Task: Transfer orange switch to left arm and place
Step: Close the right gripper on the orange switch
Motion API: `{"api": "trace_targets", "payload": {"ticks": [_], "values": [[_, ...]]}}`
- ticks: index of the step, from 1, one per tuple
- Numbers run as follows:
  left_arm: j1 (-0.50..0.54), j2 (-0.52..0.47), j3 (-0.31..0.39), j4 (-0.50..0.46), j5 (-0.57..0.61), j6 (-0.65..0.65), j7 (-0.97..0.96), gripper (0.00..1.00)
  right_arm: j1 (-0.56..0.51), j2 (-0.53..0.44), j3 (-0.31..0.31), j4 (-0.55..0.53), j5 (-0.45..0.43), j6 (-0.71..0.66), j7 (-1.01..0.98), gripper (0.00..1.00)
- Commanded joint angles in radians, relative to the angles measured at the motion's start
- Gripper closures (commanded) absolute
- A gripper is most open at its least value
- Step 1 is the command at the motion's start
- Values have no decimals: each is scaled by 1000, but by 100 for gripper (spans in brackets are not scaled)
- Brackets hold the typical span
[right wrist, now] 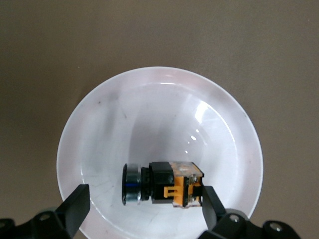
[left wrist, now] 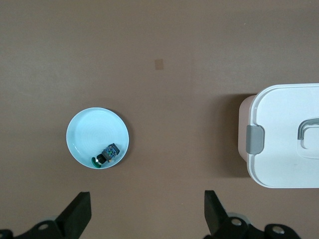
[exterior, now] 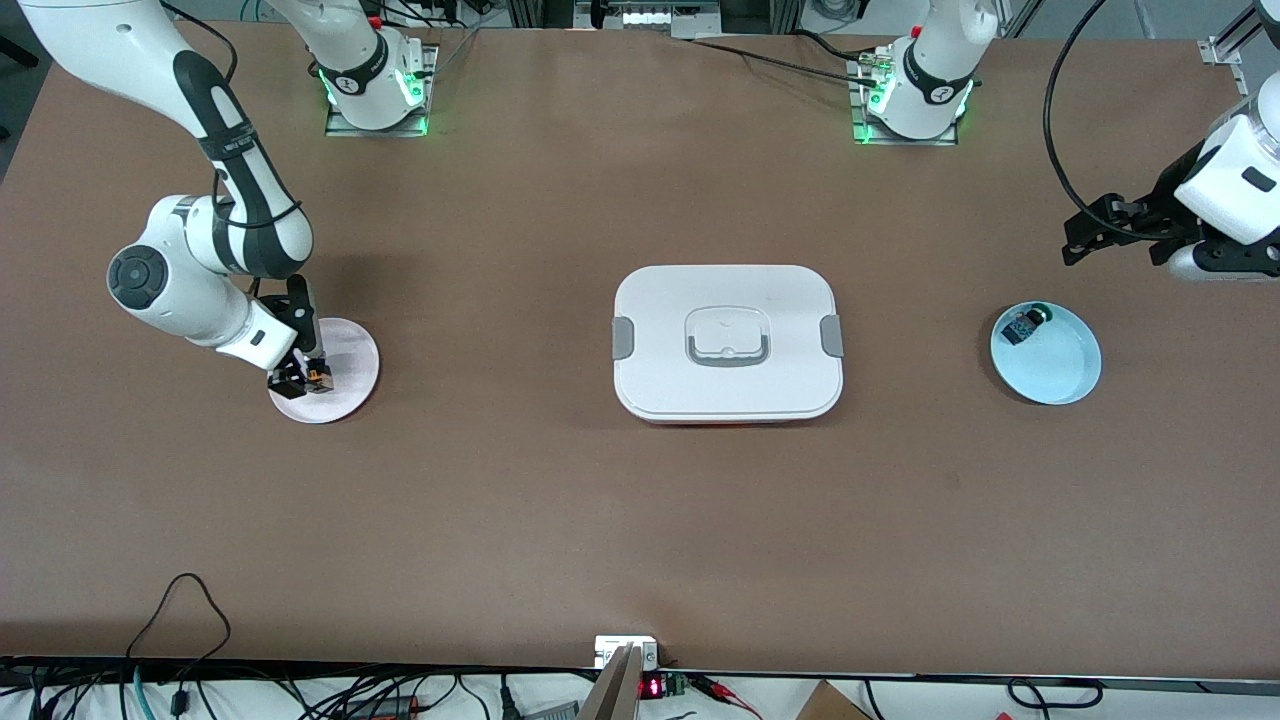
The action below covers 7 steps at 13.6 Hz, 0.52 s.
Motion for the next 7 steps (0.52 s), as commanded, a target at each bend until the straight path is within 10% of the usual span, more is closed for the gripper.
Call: {"api": "trace_targets", "payload": {"ticks": [1, 7], "values": [[4, 1, -1, 14, 14, -11, 18, 0, -3, 8, 8, -15, -5, 66, -38, 0], [4, 1, -1, 14, 14, -11, 17, 0, -2, 45, 8, -14, -5, 112, -36, 0]]}}
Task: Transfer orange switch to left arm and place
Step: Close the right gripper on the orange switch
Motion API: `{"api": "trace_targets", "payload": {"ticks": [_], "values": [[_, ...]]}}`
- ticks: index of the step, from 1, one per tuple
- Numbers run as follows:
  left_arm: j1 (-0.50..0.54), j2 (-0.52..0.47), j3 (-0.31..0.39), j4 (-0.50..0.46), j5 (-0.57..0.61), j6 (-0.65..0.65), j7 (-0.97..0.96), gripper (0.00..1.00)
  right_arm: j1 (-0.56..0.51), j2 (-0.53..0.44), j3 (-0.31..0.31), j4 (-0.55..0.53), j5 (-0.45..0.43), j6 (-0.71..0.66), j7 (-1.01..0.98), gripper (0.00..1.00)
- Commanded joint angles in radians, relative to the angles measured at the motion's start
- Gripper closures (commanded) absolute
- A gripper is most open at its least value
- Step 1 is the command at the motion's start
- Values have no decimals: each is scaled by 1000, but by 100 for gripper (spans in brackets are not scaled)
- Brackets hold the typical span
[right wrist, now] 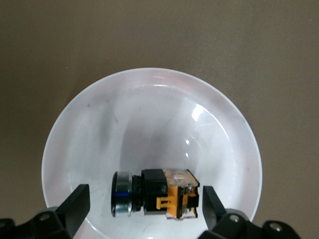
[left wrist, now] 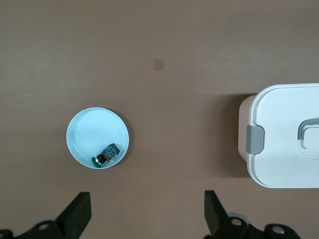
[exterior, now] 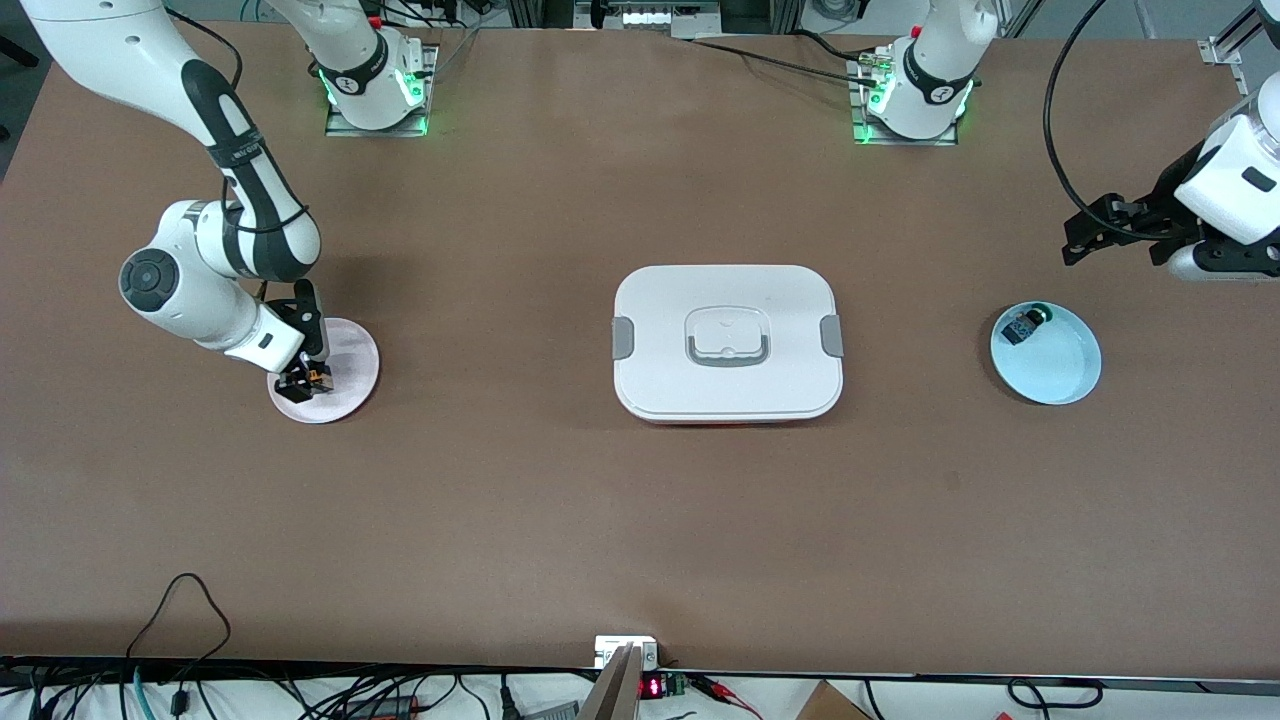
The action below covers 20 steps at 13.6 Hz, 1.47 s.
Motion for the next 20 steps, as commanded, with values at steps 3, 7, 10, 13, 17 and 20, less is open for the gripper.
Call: {"api": "trace_targets", "payload": {"ticks": [3, 7, 10, 13, 17, 20], "values": [[3, 1, -1, 14, 14, -13, 17, 0, -4, 18, 4, -14, -3, 75, -37, 0], [3, 1, -1, 14, 14, -16, 15, 0, -4, 28, 4, -14, 0, 84, -33, 0], [3, 1, -1, 14, 14, -16, 15, 0, -4, 33, 4, -14, 1, 95, -33, 0], [3, 1, -1, 14, 14, -16, 14, 0, -4, 35, 4, -14, 1, 95, -35, 4], [2, 1, -1, 14, 14, -16, 12, 0, -4, 36, 4, -14, 0, 96, -41, 19], [2, 1, -3, 14, 14, -16, 9, 0, -4, 35, 4, -14, 0, 95, -43, 41]]}}
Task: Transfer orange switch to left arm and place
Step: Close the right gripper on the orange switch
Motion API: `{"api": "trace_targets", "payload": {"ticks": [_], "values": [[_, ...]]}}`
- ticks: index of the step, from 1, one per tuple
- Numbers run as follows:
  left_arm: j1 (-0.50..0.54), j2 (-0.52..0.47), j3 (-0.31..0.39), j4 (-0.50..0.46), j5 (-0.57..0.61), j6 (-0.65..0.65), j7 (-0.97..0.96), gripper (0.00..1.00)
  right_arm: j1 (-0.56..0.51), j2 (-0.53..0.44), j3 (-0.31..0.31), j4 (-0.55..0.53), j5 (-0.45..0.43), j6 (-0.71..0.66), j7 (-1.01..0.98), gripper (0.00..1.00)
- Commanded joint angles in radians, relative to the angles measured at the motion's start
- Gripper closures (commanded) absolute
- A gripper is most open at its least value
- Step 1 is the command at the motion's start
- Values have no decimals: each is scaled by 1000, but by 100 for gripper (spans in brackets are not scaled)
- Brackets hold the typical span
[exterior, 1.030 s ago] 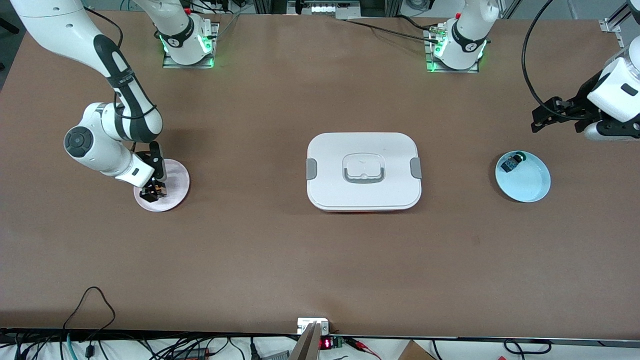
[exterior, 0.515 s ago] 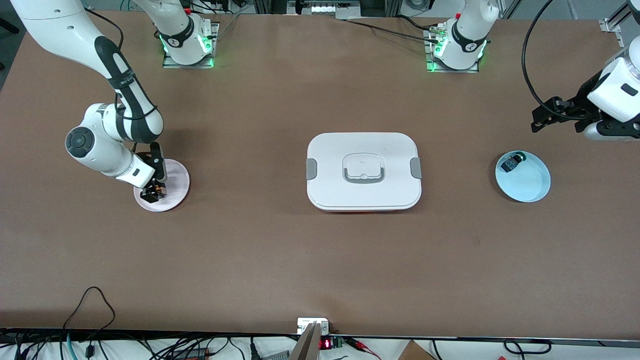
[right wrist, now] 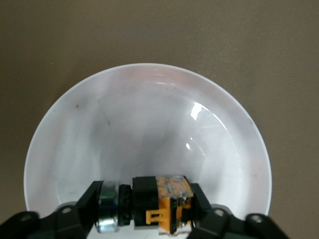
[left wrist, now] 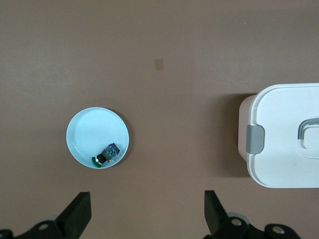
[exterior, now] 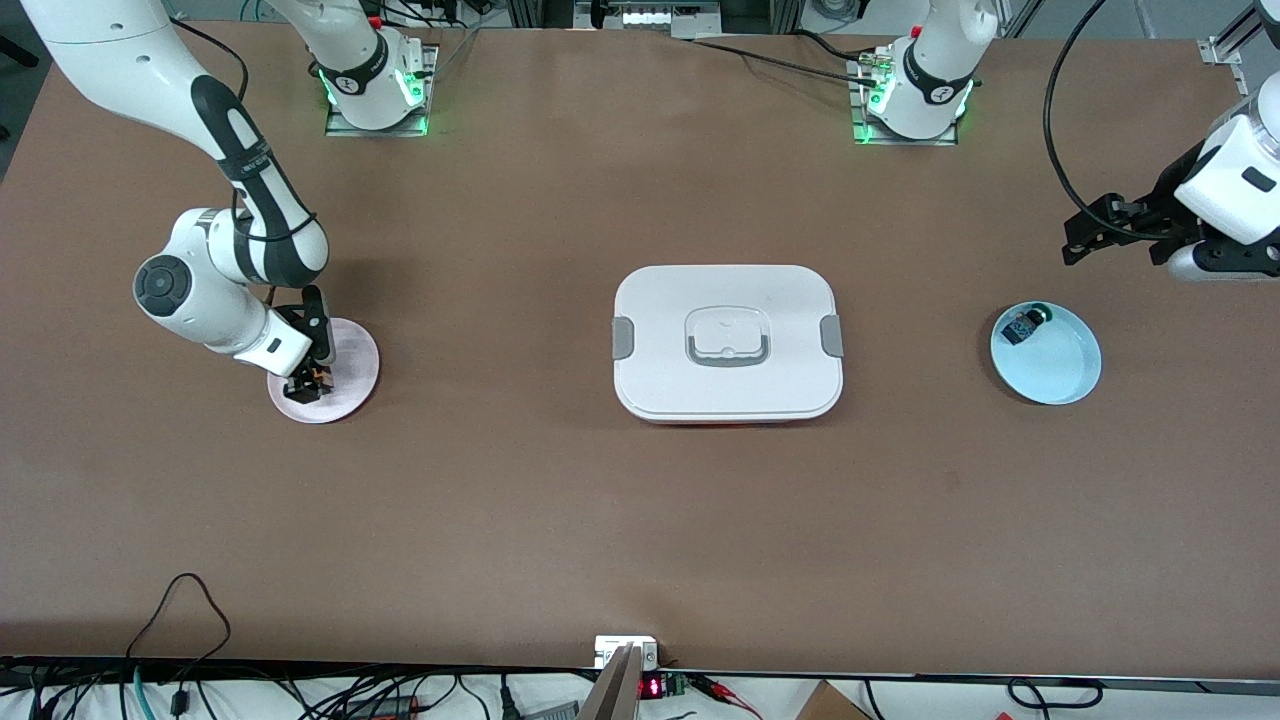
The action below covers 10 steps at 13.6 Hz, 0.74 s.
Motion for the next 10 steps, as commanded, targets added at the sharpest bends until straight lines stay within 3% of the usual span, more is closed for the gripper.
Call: {"api": "trace_targets", "payload": {"ticks": [1, 3, 6, 10], "values": [[2, 1, -3, 14, 14, -15, 11, 0, -4, -1, 4, -14, 1, 49, -46, 49], [2, 1, -1, 14, 14, -15, 11, 0, -6, -6, 5, -14, 1, 48, -46, 66], [3, 1, -1, 14, 14, -15, 14, 0, -6, -19, 5, -11, 1, 39, -46, 80], [3, 1, -3, 14, 14, -15, 15, 0, -4, -79, 48, 30, 58, -131, -35, 90]]}}
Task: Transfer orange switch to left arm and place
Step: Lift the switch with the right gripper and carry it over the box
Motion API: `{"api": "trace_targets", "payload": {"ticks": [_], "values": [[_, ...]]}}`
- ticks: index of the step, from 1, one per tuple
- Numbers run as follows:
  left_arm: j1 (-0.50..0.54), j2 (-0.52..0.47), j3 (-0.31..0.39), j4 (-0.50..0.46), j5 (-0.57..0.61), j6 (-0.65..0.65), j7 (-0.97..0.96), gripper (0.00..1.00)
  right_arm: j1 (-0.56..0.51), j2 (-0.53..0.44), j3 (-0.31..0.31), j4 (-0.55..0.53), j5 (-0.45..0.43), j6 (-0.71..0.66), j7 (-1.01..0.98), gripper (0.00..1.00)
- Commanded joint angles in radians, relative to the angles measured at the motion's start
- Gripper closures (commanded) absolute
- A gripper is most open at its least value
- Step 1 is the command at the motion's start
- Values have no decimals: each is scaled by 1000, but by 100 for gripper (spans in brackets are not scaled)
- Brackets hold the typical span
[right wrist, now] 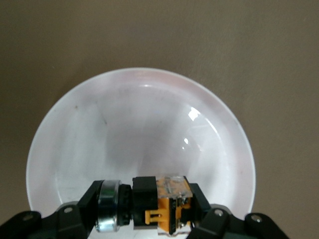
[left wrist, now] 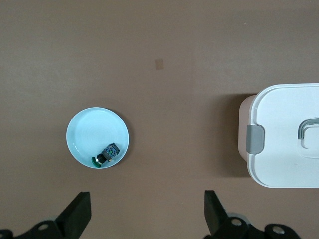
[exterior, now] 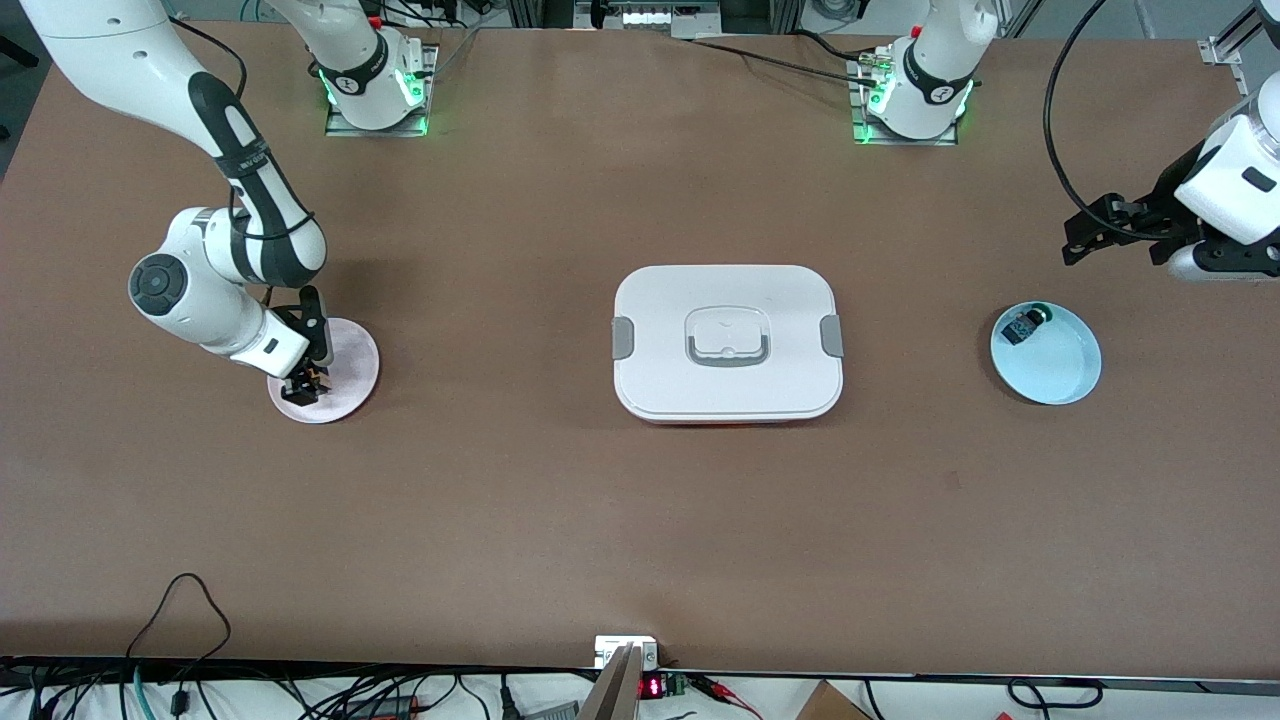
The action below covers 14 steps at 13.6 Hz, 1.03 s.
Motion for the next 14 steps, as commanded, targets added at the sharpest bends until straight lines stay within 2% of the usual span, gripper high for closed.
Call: {"api": "trace_targets", "payload": {"ticks": [1, 5, 8, 10, 12, 14], "values": [[3, 1, -1, 14, 14, -15, 15, 0, -4, -62, 49, 33, 94, -136, -32, 91], [3, 1, -3, 14, 14, -15, 15, 0, 8, -93, 102, 114, 293, -314, -9, 91], [3, 1, -1, 14, 14, -15, 11, 0, 42, -112, 148, 147, 434, -394, 93, 91], [5, 1, -1, 12, 6, -16, 6, 0, 77, -115, 185, 159, 580, -409, 153, 93], [5, 1, -1, 12, 4, -16, 5, 0, 144, -112, 188, 162, 713, -398, 198, 98], [5, 1, -1, 14, 3, -16, 6, 0, 198, -112, 188, 168, 822, -374, 225, 98]]}}
